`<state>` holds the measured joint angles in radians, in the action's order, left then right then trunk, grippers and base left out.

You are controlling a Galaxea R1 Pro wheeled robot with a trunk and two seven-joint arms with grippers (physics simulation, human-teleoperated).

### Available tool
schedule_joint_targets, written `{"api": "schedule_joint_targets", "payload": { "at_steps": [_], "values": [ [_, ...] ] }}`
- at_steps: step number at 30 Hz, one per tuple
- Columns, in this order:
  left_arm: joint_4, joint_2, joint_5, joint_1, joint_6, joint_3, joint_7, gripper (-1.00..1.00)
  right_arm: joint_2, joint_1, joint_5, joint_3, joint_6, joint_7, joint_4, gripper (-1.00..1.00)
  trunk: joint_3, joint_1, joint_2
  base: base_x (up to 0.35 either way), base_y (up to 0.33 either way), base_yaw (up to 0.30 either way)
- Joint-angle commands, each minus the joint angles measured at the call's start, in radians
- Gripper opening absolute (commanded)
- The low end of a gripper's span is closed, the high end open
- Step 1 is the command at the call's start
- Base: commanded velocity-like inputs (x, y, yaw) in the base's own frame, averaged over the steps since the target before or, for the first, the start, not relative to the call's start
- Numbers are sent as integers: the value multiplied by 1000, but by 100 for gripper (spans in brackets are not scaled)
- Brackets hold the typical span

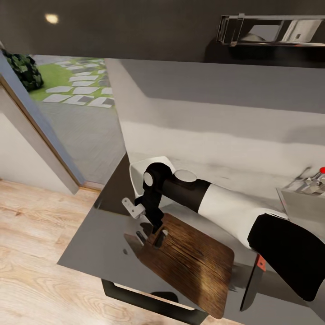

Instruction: In the kitchen, take the Vidalia onion out of the sink, dice it on the chopping board with the paring knife, put the diced onion into the bowl on the countertop, then place both the paring knife and the chopping board into the sink.

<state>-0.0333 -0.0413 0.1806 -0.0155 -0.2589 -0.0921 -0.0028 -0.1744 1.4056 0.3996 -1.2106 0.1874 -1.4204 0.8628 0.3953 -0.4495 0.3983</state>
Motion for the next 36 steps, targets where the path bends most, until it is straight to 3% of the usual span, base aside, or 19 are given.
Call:
{"api": "schedule_joint_targets", "payload": {
  "at_steps": [1,6,13,36],
  "values": [
    [-4,0,-3,-1,-6,-8,0,100,0,1,1,-1,11,-3,1,100,2,-1,2,0,41,0],
    [-4,0,-3,-1,-7,-8,0,100,0,1,1,-3,10,-2,1,100,3,-1,2,0,15,0],
    [-4,0,-3,-1,-7,-8,-1,100,0,1,1,-52,10,4,1,100,12,-1,2,0,1,0],
    [-4,0,-3,-1,-7,-8,-1,100,0,1,1,-56,11,6,-1,100,49,-1,2,0,0,0]
  ]
}}
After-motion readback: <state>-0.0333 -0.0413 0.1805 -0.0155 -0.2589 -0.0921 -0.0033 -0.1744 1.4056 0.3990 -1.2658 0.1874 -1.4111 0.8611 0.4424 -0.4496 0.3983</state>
